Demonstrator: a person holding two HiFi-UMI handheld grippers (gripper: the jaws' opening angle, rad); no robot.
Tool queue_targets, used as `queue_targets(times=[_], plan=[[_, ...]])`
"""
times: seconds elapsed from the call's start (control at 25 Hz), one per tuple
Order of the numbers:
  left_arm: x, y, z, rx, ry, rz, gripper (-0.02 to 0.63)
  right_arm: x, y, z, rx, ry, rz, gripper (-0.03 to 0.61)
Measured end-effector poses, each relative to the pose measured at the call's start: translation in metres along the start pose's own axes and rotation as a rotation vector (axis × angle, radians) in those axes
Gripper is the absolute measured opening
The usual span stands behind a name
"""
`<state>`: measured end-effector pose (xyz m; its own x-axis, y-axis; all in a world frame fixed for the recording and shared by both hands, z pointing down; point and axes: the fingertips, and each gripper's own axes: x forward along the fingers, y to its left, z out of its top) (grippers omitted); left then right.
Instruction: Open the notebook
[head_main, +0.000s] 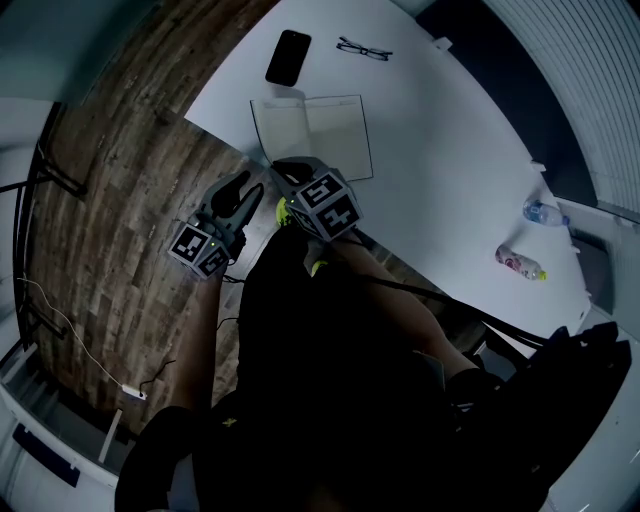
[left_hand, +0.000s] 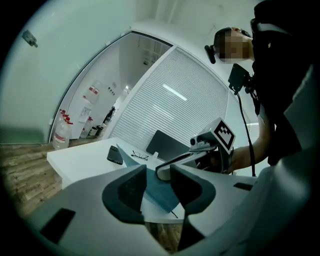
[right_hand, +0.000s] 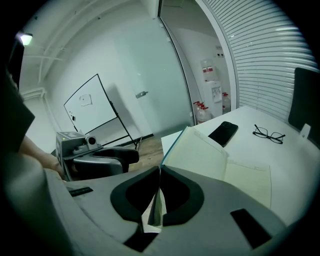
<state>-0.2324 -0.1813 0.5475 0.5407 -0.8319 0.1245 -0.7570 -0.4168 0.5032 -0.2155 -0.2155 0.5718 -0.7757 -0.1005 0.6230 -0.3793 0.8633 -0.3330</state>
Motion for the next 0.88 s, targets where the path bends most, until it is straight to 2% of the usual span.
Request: queue_targets(times=[0.88], plan=[[-0.043, 0.028, -0.017, -0.047, -0.052, 0.115, 0.133, 0.065, 0.018, -0.029, -0.004, 0.123, 0.096, 0.022]])
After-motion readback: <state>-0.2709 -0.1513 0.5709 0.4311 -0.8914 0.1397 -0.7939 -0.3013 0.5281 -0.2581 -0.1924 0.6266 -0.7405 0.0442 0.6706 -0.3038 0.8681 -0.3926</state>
